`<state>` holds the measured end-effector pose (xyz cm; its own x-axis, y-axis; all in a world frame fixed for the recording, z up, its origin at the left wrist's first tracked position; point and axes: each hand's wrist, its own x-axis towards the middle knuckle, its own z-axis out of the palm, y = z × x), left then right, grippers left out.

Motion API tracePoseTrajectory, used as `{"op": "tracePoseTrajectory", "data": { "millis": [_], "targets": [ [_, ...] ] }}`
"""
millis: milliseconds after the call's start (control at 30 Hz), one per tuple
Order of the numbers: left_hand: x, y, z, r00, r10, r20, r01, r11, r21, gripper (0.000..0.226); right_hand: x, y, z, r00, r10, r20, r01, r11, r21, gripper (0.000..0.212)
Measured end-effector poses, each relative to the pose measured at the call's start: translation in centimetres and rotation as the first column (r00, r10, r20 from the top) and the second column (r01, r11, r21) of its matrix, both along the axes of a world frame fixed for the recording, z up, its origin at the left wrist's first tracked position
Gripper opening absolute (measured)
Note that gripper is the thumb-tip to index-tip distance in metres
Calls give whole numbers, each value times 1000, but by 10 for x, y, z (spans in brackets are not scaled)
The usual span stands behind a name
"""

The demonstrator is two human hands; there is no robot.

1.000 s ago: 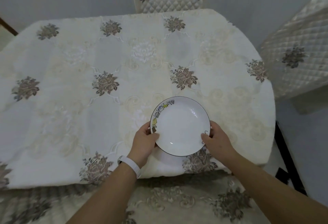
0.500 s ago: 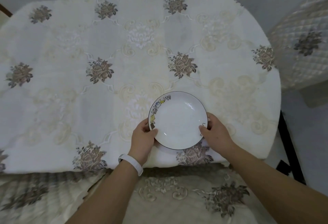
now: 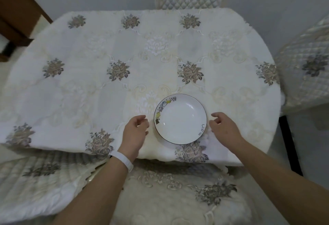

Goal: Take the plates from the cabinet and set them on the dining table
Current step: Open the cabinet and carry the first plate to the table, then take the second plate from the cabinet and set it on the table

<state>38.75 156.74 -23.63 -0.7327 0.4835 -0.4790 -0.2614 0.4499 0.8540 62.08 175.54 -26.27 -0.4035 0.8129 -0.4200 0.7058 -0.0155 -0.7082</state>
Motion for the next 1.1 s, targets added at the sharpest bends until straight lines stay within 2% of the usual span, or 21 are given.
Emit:
{"op": "tracePoseTrajectory", "data": {
  "millis": [100, 233, 333, 433, 600, 767, 933, 1100],
  "targets": [
    [2, -18, 28, 956, -147, -255, 132, 988, -76, 20, 4, 7, 20, 991, 132, 13, -132, 987, 92, 33],
    [9, -51, 58, 772, -359, -525, 243, 929, -279, 34, -9, -4, 51, 922, 379, 78, -386, 888, 250, 40],
    [14, -79, 75, 605, -466, -646, 254, 882, -398, 37, -26, -24, 73, 837, 530, 141, -543, 766, 343, 43],
    [15, -106, 90, 532, -483, -695, 201, 870, -451, 38, -52, -47, 94, 746, 640, 186, -645, 622, 444, 43],
    [6, -160, 102, 494, -418, -763, 73, 894, -443, 36, -99, -97, 124, 617, 743, 259, -731, 420, 537, 45],
    [-11, -241, 112, 535, -338, -774, -44, 904, -425, 40, -147, -173, 152, 493, 824, 280, -774, 268, 574, 46],
    [-36, -355, 118, 557, -274, -784, -167, 888, -429, 44, -193, -286, 169, 371, 877, 307, -795, 129, 593, 41],
    [-60, -488, 114, 575, -237, -783, -274, 846, -457, 47, -247, -423, 172, 178, 912, 369, -803, -82, 590, 47]
  ]
}}
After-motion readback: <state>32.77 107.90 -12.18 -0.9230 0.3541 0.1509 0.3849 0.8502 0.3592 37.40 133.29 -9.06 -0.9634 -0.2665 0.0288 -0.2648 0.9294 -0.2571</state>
